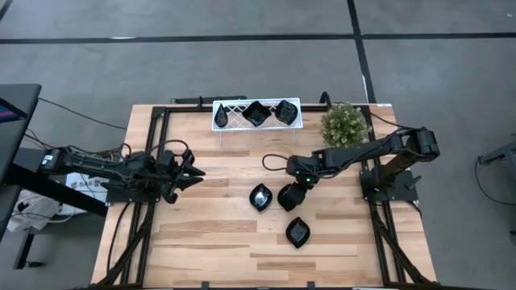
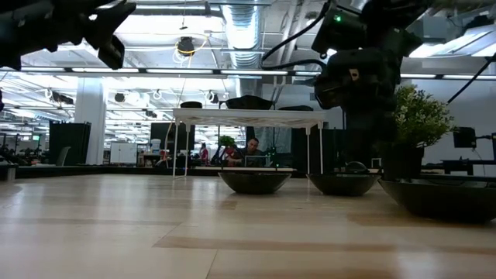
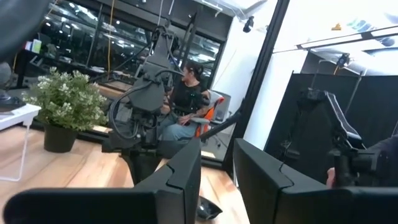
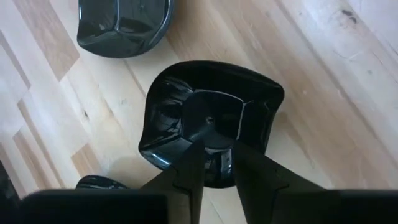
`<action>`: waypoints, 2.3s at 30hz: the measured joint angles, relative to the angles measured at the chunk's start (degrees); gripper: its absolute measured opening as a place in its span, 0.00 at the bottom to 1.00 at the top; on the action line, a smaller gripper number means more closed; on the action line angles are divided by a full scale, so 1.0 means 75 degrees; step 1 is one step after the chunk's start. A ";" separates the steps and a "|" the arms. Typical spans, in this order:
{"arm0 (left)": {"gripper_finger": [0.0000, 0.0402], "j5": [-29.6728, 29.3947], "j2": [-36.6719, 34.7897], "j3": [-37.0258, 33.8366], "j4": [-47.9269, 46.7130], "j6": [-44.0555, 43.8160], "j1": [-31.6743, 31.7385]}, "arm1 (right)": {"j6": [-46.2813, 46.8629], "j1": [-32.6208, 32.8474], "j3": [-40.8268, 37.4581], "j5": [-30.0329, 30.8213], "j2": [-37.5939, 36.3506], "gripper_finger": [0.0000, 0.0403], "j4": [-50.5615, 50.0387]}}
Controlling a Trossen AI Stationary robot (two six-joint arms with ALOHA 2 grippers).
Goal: Pick & Place Mini shaped plates
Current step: Stack the black leaf-shaped plate on top of the black leaf-shaped plates on the shelf
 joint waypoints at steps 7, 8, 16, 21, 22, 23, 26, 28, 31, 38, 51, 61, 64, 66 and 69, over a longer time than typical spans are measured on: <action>0.24 0.0000 -0.0004 -0.0234 0.0023 -0.0022 0.0000 | -0.0037 0.0000 -0.0033 0.0223 0.0000 0.32 0.0087; 0.24 0.0000 -0.0003 -0.0241 0.0024 -0.0023 0.0000 | -0.0037 0.0000 -0.0033 0.0285 0.0000 0.33 0.0077; 0.24 0.0000 -0.0003 -0.0245 0.0033 -0.0020 0.0000 | -0.0040 -0.0061 -0.0031 0.0825 0.0000 0.40 -0.0045; 0.24 0.0000 -0.0003 -0.0245 0.0033 -0.0020 0.0000 | -0.0040 -0.0055 -0.0031 0.0825 0.0003 0.39 -0.0136; 0.24 0.0000 -0.0003 -0.0245 0.0033 -0.0020 0.0000 | -0.0040 -0.0053 -0.0031 0.0825 0.0003 0.39 -0.0136; 0.24 0.0000 -0.0003 -0.0245 0.0033 -0.0020 0.0000 | -0.0040 -0.0038 -0.0031 0.0825 0.0003 0.39 -0.0136; 0.24 0.0000 -0.0003 -0.0245 0.0035 -0.0020 0.0000 | -0.0040 -0.0029 -0.0031 0.0891 0.0003 0.39 -0.0136; 0.24 0.0000 -0.0003 -0.0245 0.0036 -0.0020 0.0000 | -0.0009 -0.0028 -0.0031 0.0944 0.0003 0.40 -0.0139; 0.24 0.0000 -0.0003 -0.0245 0.0043 -0.0021 0.0000 | 0.0177 0.0040 -0.0031 0.1017 0.0003 0.42 -0.0136; 0.24 0.0000 -0.0004 -0.0245 0.0056 -0.0020 0.0000 | 0.0632 0.0555 -0.0089 0.1449 0.0003 0.45 -0.0081; 0.24 0.0000 -0.0006 -0.0245 0.0073 -0.0020 0.0000 | 0.0759 0.0522 -0.0541 0.1657 0.0009 0.44 0.0327; 0.24 0.0000 -0.0005 -0.0245 0.0079 -0.0020 0.0000 | 0.0660 0.0306 -0.0876 0.1757 0.0006 0.43 0.1003; 0.24 0.0000 -0.0006 -0.0245 0.0080 -0.0020 0.0000 | 0.0972 0.0366 -0.1146 0.1746 0.0006 0.44 0.1323; 0.24 0.0000 -0.0006 -0.0245 0.0082 -0.0019 0.0000 | 0.1001 0.0412 -0.1150 0.1743 0.0006 0.44 0.1299; 0.24 0.0000 -0.0004 -0.0245 0.0082 -0.0017 0.0000 | 0.0997 0.0471 -0.1147 0.1747 0.0006 0.43 0.1330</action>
